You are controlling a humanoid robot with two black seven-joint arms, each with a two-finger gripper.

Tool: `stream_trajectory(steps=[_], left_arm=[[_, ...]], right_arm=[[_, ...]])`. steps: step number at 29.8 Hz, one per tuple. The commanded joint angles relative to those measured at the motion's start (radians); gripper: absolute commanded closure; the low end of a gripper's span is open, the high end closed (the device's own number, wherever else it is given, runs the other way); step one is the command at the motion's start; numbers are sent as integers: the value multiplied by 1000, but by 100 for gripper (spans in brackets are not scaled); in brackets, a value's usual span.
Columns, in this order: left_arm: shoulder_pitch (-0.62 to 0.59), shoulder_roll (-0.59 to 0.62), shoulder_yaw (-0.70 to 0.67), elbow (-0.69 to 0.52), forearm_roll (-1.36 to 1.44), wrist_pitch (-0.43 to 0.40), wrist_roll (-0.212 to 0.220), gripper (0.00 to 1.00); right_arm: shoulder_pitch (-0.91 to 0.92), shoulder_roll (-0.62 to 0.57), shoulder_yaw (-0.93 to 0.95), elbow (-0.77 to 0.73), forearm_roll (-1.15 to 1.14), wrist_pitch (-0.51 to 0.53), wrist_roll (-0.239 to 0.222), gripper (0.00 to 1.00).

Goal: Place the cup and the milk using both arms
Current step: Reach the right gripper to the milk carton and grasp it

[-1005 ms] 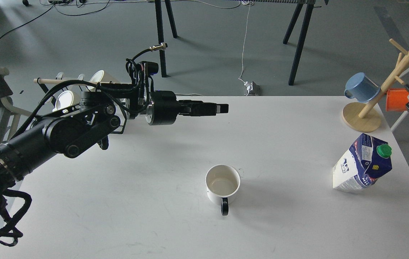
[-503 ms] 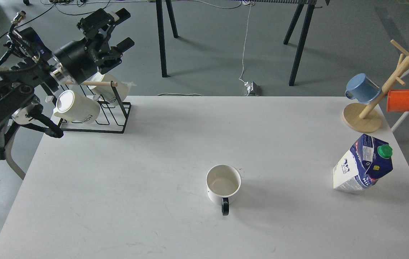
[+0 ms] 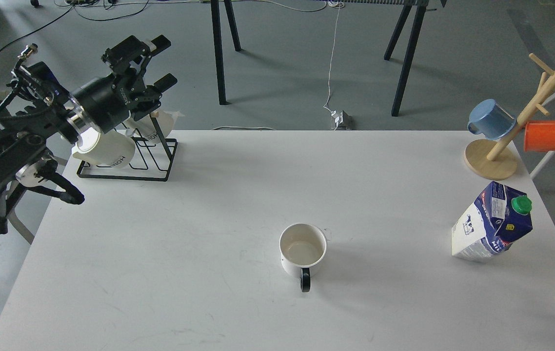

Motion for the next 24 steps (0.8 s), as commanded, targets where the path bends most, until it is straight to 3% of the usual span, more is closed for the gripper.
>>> stream_trajectory(steps=[1, 24], left_arm=[[0, -5, 3, 1, 2, 0, 0, 4], [9, -8, 4, 16, 2, 0, 0, 3]], right_arm=[[11, 76, -36, 2, -79, 0, 2, 5], [239, 252, -88, -10, -222, 0, 2, 4]])
